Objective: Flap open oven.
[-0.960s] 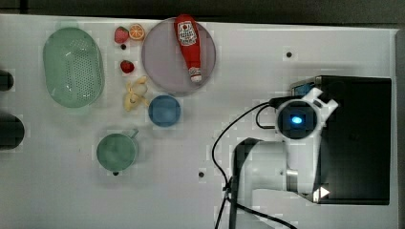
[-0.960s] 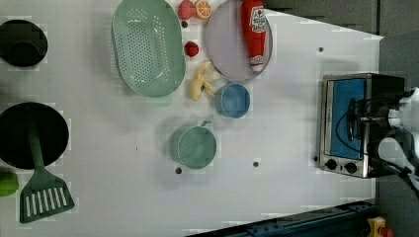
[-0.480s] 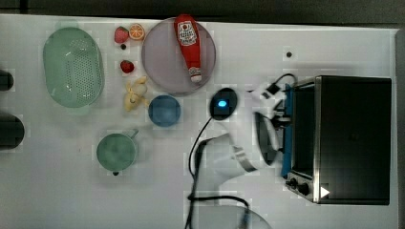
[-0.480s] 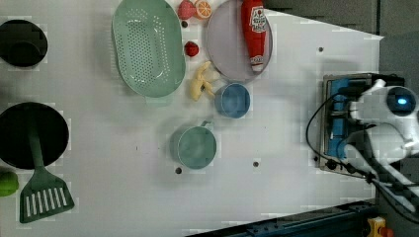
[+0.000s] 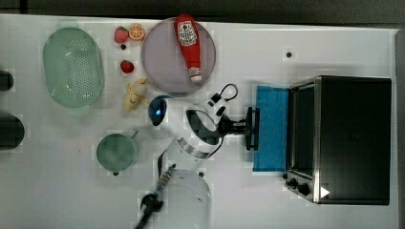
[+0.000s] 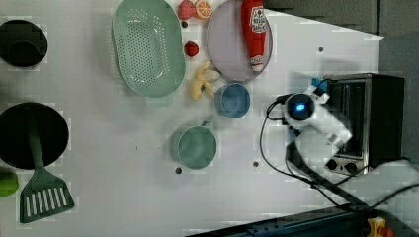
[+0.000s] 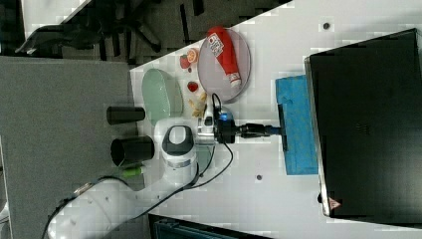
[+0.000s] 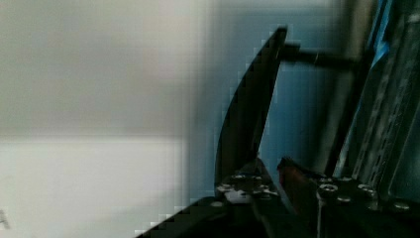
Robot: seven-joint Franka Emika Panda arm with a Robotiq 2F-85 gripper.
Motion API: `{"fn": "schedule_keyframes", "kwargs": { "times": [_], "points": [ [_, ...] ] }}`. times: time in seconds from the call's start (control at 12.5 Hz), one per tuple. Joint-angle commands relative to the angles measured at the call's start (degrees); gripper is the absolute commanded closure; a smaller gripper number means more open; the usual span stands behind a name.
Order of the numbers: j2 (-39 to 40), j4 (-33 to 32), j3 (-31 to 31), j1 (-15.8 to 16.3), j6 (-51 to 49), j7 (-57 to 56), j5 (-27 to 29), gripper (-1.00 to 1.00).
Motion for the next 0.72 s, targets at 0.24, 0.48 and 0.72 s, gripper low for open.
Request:
{"fn": "schedule_keyframes", "kwargs": {
  "times": [0.24,0.48,0.72],
  "points": [
    [8.7,7.9,-1.6,4.8,-4.7,9.2,-2.8,0.65],
    [11.2,10.1,-1.7,5.9,-8.5,11.6,-2.8,0.65],
    [8.6,10.2,-1.7,6.0,-7.1,11.6,-2.0,0.65]
  ]
}}
